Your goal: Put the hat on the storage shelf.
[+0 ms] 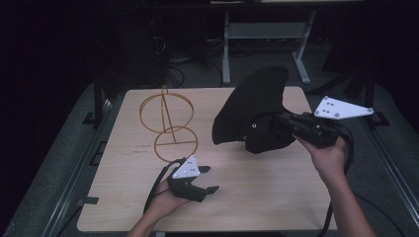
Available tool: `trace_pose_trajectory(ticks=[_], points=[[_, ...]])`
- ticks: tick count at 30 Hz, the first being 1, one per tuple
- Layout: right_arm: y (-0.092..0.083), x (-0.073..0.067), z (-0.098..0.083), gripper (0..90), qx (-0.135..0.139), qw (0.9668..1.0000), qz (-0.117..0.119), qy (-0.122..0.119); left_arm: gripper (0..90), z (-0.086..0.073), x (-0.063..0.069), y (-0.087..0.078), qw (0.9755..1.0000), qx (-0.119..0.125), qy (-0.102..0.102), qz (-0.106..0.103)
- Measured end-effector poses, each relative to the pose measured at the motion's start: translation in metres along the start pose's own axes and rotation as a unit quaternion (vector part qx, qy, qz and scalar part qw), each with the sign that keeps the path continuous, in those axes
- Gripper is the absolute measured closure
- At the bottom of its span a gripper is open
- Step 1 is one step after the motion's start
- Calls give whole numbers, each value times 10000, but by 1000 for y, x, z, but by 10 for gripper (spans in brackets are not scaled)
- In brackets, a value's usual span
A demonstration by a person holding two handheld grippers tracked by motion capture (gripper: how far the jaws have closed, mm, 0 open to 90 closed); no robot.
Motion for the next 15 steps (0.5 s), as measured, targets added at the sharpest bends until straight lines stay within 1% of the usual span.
trace_pose_trajectory(ticks=[1,2,3,4,10,12,13,15], points=[[2,-1,5,893,2,10000,46,-22,304,0,0,0,10000,12,17,17],[2,-1,5,893,2,10000,46,-22,304,0,0,0,10000,12,17,17],[5,-3,10,894,-3,10000,76,-54,304,1,1,1,10000,45,-5,14],[5,-3,10,894,-3,10000,76,-54,304,1,1,1,10000,45,-3,10],[16,-10,29,893,22,9996,232,-141,302,1,0,2,10000,-8,82,44],[20,-12,35,893,19,9992,368,-141,302,1,1,3,9999,5,100,52],[23,-14,39,893,-1,9990,407,-182,302,1,1,4,9999,-7,115,63],[25,-15,41,893,-16,9989,432,-196,302,1,2,5,9999,-20,133,57]])
Point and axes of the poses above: each handheld gripper's, and its own axes: y roughly forward along the jaws, z roughly out of its top, x roughly to its right, the point moved 7 cm from there along y, roughly forward along the jaws, and after that the axes turned 11 degrees about -x, right-handed, at the moved point
